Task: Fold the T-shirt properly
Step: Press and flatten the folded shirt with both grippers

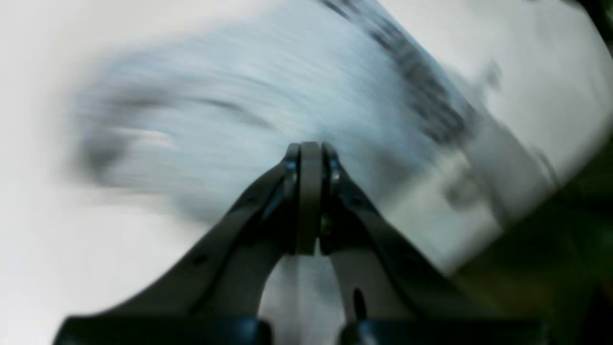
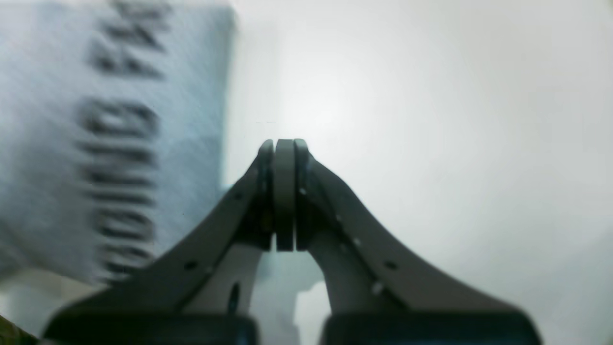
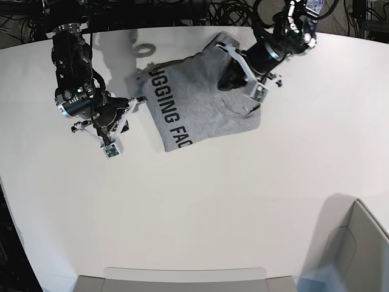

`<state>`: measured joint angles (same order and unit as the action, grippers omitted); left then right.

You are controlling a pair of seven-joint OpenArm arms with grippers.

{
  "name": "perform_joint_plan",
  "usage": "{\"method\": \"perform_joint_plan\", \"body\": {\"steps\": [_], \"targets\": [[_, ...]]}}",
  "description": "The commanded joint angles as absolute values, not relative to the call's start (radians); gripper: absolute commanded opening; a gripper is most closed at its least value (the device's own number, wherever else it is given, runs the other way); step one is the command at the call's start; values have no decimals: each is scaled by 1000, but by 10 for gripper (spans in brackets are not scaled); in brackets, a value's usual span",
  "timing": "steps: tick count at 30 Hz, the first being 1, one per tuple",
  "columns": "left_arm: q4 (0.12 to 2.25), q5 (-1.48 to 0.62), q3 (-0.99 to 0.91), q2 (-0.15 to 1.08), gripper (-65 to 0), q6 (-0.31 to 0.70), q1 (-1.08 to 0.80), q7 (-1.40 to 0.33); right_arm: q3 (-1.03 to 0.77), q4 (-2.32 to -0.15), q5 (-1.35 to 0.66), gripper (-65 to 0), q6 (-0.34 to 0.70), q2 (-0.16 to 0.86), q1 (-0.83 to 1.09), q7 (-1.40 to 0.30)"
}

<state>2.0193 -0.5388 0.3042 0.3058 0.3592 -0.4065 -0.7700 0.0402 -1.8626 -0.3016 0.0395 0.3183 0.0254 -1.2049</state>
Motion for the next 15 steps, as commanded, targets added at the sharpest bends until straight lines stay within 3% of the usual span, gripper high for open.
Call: {"method": "perform_joint_plan", "body": {"steps": [1, 6, 15], "targets": [[2034, -552, 354, 318, -650, 366, -381, -756, 38, -1857, -308, -650, 38, 323, 12, -1187], [2017, -550, 483, 389, -650, 361, -337, -757, 65, -1776, -308, -650, 38, 318, 16, -1179], [1856, -550, 490, 404, -650, 360, -255, -877, 251, -1681, -303, -650, 38, 318, -2, -1109]]}}
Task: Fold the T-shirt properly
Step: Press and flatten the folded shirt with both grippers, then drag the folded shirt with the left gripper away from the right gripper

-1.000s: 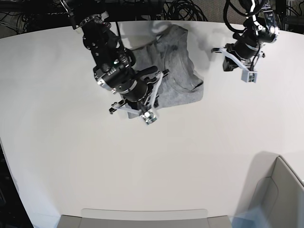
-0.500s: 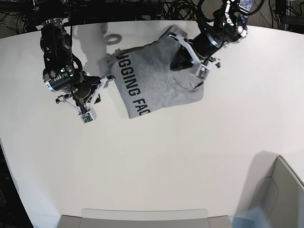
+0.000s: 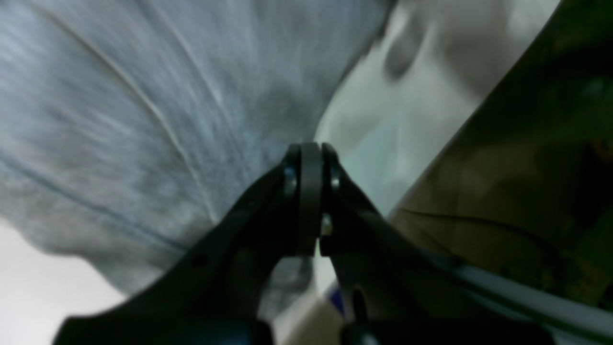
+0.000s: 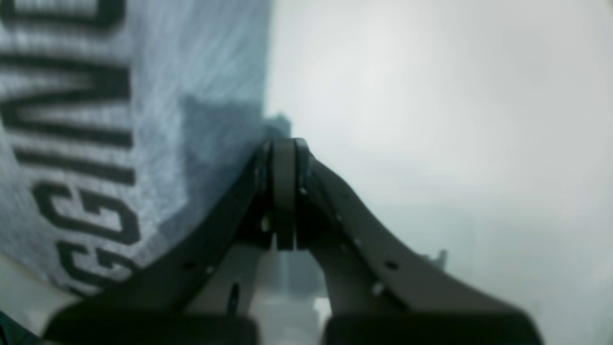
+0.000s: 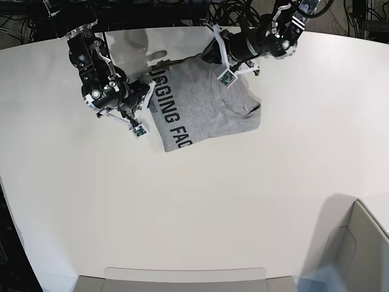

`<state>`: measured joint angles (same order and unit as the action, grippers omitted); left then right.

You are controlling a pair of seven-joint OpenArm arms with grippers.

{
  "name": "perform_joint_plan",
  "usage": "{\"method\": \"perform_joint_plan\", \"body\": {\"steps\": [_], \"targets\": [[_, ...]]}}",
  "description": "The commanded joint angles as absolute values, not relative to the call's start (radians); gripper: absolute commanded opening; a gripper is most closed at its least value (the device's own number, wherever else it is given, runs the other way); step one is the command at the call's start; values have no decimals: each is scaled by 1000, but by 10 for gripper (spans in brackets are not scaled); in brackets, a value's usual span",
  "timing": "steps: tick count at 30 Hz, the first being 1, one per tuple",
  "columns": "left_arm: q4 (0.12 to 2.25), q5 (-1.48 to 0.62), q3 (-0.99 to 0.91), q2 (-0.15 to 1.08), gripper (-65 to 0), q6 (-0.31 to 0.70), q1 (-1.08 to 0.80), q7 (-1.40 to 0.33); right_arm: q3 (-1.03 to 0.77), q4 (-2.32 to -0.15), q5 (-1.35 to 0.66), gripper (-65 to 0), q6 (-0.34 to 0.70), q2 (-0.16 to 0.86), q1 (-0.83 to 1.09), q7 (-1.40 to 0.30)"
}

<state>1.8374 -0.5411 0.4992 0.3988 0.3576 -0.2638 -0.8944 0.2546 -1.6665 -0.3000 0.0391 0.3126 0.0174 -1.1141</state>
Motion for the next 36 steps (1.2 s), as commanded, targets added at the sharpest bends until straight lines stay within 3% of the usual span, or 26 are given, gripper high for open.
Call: {"method": "perform_joint_plan", "body": {"steps": [1, 11, 19, 29, 36], "targets": [[1842, -550, 487, 406, -650, 358, -251, -877, 263, -1684, -303, -650, 38, 318, -1, -1109], [1707, -550, 166, 401, -650, 360, -174, -877, 496, -1685, -303, -650, 38, 315, 1, -1096], [1538, -553, 134, 366, -650, 363, 44, -809, 642, -1733, -303, -650, 38, 315, 25, -1027], [1374, -553, 136, 236, -650, 366, 232, -757, 432, -1972, -303, -650, 38, 352, 182, -1029], [1534, -558, 134, 228, -650, 360, 191, -690, 130, -2051, -306, -650, 36, 344, 289, -1024]]}}
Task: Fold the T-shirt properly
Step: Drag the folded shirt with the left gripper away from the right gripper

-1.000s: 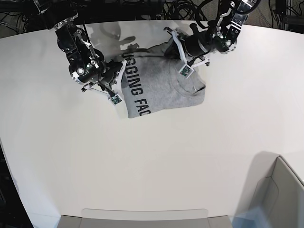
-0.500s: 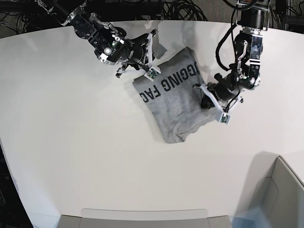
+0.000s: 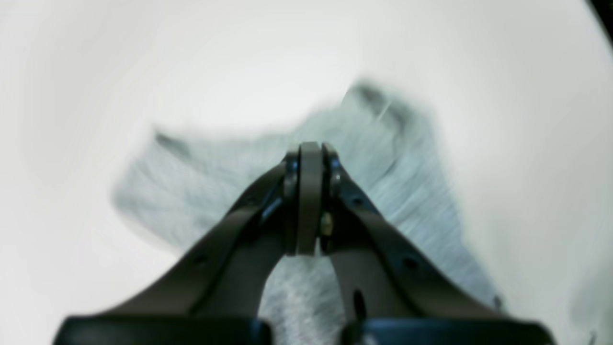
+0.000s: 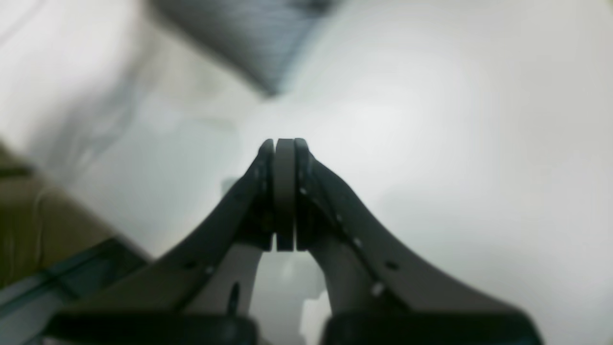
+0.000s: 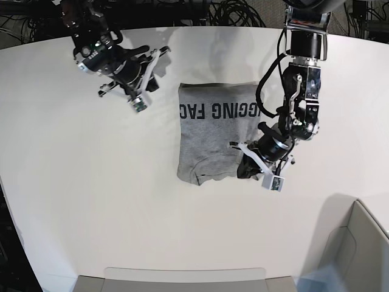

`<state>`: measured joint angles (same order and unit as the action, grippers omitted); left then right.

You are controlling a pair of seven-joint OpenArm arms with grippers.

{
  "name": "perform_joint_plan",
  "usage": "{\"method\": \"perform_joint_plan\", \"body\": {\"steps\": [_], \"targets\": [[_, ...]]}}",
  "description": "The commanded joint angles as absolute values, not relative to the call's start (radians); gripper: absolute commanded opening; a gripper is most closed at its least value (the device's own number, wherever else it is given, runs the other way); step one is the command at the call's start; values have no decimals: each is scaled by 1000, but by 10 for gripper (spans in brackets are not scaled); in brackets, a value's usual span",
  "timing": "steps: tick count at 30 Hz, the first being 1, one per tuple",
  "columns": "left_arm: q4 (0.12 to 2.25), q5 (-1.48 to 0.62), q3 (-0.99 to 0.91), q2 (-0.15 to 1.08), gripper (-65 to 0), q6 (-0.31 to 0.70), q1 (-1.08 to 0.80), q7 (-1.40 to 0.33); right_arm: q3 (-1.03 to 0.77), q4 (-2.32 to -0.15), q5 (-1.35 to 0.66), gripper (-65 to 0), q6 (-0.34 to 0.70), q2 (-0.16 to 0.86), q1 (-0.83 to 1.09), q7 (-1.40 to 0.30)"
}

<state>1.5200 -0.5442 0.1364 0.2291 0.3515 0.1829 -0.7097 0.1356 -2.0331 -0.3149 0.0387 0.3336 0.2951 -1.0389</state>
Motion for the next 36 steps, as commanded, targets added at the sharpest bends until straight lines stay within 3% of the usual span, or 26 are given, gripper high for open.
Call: {"method": "perform_joint_plan", "body": {"steps": [1, 8, 21, 36], "targets": [[1566, -556, 134, 217, -650, 358, 168, -679, 77, -2051, -308, -650, 36, 335, 295, -1024], [1624, -552, 136, 128, -650, 357, 7, -677, -160, -2049, -306, -650, 38, 306, 302, -1029], [1414, -334, 130, 128, -650, 357, -38, -572, -163, -2049, -305, -650, 38, 302, 318, -1029], [1273, -334, 127, 475, -650, 358, 59, -506, -163, -2049, -305, -650, 38, 300, 337, -1029]]}}
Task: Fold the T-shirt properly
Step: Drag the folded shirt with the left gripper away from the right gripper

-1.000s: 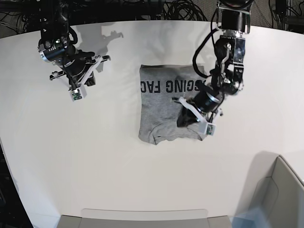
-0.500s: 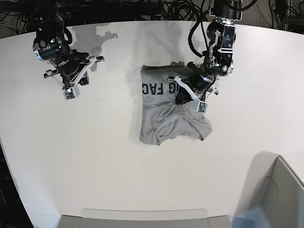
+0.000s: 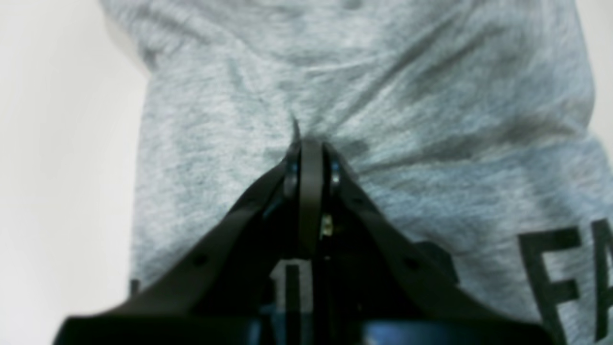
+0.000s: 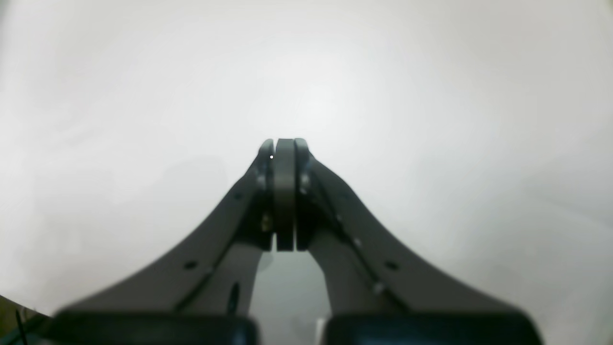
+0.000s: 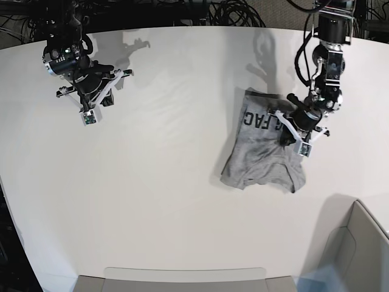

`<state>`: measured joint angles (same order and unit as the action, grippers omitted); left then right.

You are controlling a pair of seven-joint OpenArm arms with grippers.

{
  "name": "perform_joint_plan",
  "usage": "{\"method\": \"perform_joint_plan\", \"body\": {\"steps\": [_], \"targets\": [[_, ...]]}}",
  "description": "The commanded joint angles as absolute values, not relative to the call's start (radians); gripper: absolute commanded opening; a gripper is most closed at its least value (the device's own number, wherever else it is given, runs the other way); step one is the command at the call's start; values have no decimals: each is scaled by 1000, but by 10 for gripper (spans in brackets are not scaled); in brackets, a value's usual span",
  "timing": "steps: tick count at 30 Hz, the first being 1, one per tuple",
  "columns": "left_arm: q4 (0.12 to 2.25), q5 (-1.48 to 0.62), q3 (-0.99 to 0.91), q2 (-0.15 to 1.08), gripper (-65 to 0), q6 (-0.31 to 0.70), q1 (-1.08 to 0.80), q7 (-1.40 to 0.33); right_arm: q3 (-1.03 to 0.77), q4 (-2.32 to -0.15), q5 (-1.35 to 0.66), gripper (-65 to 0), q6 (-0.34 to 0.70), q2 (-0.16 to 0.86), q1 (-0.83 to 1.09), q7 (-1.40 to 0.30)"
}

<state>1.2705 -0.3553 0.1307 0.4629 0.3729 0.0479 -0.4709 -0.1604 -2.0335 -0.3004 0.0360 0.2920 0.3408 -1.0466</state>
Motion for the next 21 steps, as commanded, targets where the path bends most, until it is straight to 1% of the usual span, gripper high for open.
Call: {"method": "perform_joint_plan", "body": {"steps": [1, 4, 8, 13, 16, 18, 21], "targets": [[1251, -335, 127, 495, -650, 358, 73, -506, -163, -2049, -305, -650, 38, 300, 337, -1029], [1198, -337, 104, 536, -650, 361, 105, -506, -163, -2049, -306, -650, 38, 298, 337, -1029], [1184, -337, -28, 539, -650, 364, 104, -506, -162, -2051, -308, -650, 38, 298, 337, -1029], [1198, -337, -93, 544, -650, 366, 97, -506, -128, -2052, -308, -650, 39, 305, 337, -1024], [1294, -337, -140, 542, -650, 366, 91, -519, -102, -2068, -308, -650, 39, 300, 329, -1023], [1392, -337, -183, 539, -650, 366, 53, -527, -90, -2069, -309, -650, 39, 298, 325, -1018], [1558, -338, -240, 532, -650, 366, -1, -585, -87, -2071, -309, -650, 39, 298, 325, -970]]}}
